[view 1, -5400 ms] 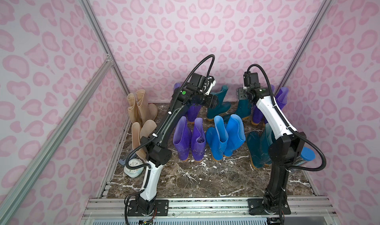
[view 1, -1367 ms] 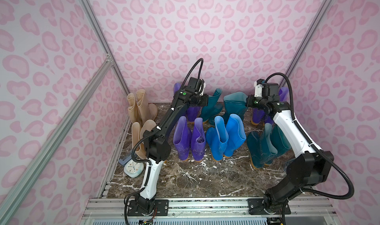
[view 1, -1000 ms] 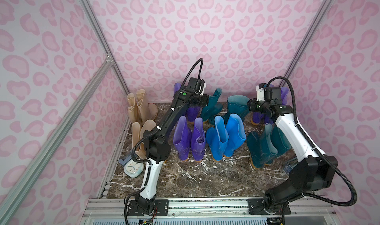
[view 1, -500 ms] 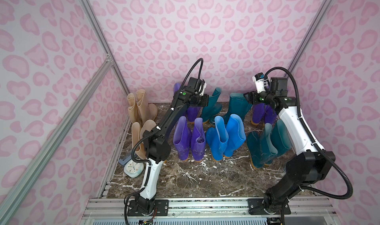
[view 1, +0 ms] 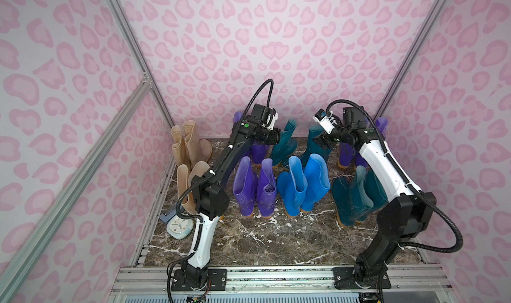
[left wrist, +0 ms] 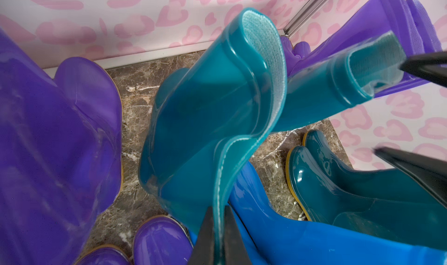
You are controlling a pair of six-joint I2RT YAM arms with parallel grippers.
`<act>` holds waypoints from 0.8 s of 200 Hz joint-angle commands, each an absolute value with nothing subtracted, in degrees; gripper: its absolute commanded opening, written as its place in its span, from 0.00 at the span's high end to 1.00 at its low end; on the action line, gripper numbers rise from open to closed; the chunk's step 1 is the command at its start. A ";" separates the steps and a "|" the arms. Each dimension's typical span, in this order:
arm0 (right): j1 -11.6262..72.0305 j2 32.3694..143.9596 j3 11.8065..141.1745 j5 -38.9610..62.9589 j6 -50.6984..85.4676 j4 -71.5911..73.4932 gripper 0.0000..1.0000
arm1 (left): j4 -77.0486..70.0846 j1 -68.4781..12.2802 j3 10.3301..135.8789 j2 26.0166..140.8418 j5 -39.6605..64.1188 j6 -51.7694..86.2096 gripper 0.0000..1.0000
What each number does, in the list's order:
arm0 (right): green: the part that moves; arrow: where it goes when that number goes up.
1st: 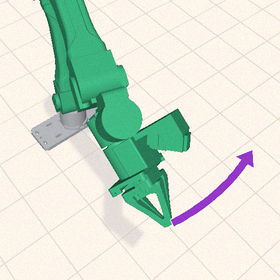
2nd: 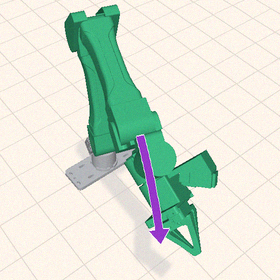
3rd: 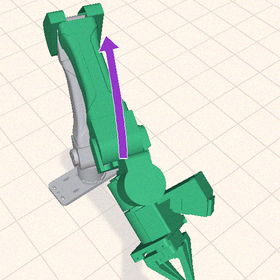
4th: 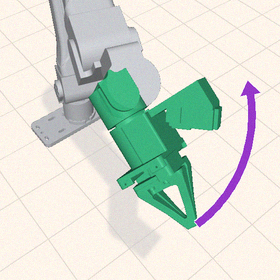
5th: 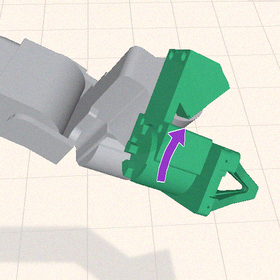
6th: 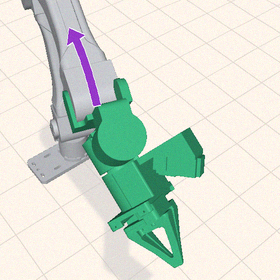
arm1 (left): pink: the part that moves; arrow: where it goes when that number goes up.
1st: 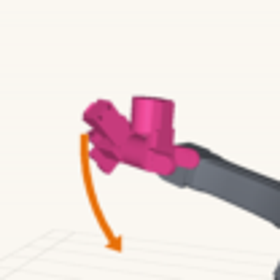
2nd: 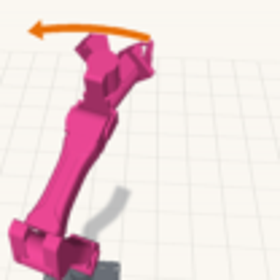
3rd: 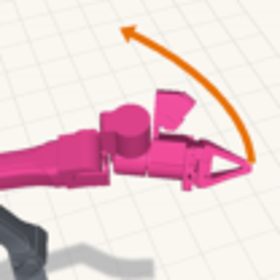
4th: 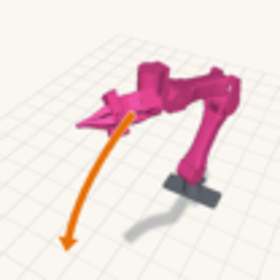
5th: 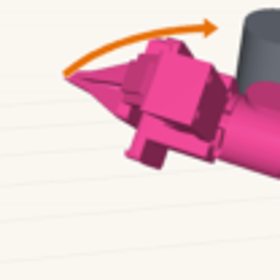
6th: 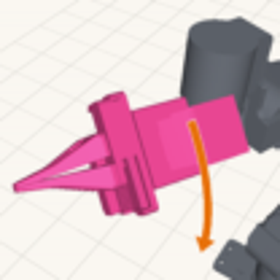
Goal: Match and arrange rain boots in pairs
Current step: Adjust the rain boot at the center of the board.
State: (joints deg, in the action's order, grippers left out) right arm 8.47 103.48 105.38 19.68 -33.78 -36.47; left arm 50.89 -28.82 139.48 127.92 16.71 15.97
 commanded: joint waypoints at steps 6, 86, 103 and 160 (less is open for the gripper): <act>9.21 107.25 109.70 10.29 -36.25 -36.48 0.17 | 50.73 -28.87 139.57 127.53 18.37 15.23 0.99; 10.37 110.12 110.25 14.33 -36.74 -37.00 0.42 | 50.79 -28.82 139.43 127.50 17.96 13.89 0.98; 10.41 110.48 111.26 16.51 -36.63 -38.05 0.73 | 50.72 -28.72 139.44 127.70 18.12 13.93 0.98; 7.64 112.82 118.62 0.46 -14.80 -30.46 1.00 | 48.25 -28.59 139.46 128.65 18.49 17.29 0.98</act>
